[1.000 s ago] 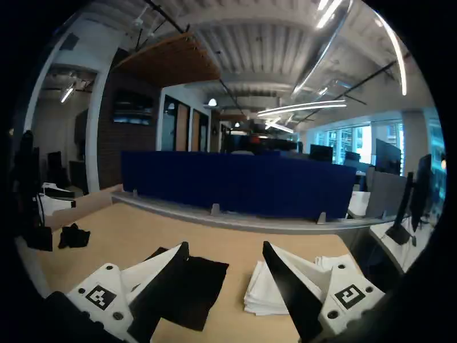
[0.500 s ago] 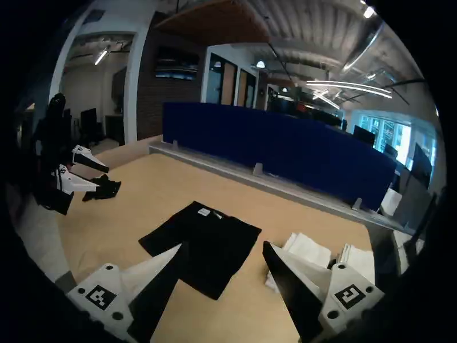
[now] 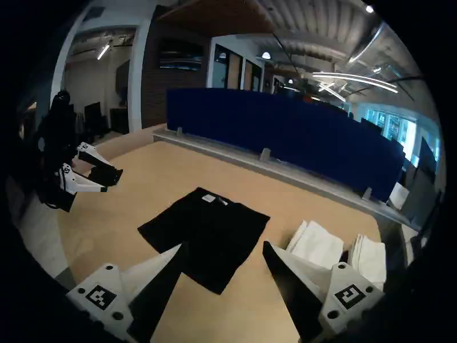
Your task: Fold towel
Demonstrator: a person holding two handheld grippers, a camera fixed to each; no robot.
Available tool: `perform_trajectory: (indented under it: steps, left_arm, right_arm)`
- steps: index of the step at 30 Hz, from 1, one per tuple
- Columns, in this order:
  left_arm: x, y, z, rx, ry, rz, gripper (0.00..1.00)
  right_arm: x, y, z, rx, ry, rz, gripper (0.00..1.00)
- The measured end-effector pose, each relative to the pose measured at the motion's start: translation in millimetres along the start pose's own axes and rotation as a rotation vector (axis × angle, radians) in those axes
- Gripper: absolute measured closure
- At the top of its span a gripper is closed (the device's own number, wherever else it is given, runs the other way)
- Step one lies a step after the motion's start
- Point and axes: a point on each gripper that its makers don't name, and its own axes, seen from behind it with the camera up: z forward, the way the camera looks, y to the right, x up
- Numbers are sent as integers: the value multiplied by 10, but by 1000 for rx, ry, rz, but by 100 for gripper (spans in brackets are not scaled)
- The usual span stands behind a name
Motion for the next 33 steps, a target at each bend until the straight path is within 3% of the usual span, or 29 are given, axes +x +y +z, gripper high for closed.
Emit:
perform_trajectory:
  steps: [14,33]
  left_arm:
    - [-586,186,519,-68,-108,21,5]
    - [-1117,219,1013,-160,-269,30,5]
  right_arm:
    - [-623,-38,532,41,-95,5,0]
    - [-1367,-58,860,87,-252,4,0]
